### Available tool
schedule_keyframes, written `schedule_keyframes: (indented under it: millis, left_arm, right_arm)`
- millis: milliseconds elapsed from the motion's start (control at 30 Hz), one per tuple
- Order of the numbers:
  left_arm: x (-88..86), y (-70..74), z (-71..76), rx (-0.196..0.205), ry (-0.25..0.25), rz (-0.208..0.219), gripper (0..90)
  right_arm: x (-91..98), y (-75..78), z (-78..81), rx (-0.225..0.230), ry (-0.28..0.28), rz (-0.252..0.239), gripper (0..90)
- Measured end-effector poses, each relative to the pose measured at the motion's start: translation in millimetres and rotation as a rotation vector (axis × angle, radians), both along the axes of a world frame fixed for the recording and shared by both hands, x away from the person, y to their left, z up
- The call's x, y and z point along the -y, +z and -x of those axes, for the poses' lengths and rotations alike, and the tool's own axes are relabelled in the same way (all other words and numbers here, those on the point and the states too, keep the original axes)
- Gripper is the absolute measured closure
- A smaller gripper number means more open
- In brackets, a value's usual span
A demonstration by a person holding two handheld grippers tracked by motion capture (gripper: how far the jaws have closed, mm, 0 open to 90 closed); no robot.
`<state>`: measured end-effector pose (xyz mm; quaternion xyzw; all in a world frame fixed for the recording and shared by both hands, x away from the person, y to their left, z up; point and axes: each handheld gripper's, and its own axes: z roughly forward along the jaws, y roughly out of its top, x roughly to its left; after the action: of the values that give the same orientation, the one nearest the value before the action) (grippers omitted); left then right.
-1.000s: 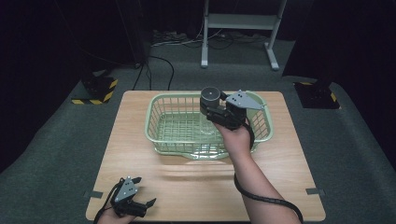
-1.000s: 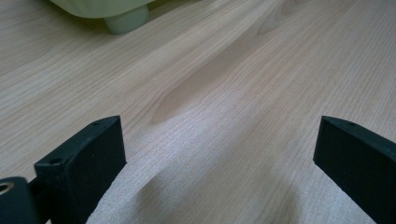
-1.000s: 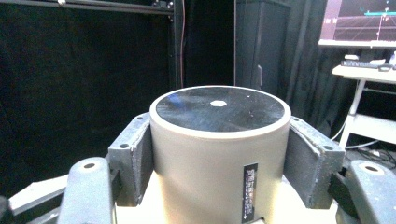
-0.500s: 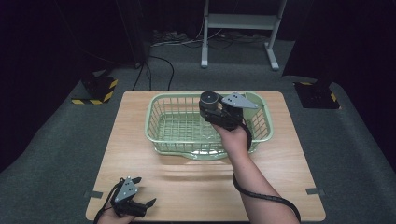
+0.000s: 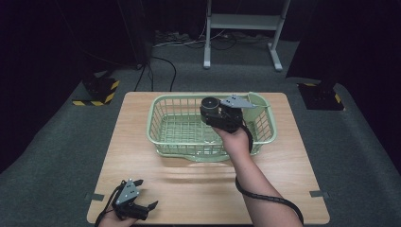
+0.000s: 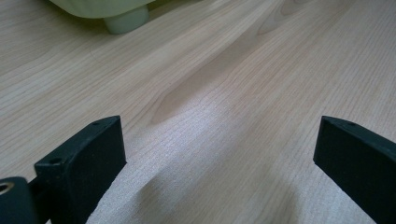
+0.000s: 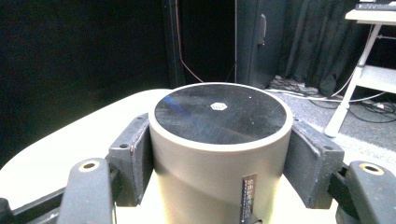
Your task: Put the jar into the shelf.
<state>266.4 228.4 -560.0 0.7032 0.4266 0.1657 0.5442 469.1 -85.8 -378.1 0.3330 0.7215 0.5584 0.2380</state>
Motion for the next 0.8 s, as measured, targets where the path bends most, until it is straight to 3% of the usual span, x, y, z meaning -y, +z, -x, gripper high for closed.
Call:
schedule_keyframes:
  millis: [367,800]
  left_arm:
    - [1.0,-0.3,-0.1,-0.006,-0.001,-0.008,2.5]
    - [1.2,-0.5,0.3,-0.001,-0.003,-0.018,2.5]
  right_arm:
    - [-11.1,3.6,-5.7,-0.058,0.026,0.054,33.0]
    - [-12.7,-9.6,-7.6,-0.101,0.029,0.123,33.0]
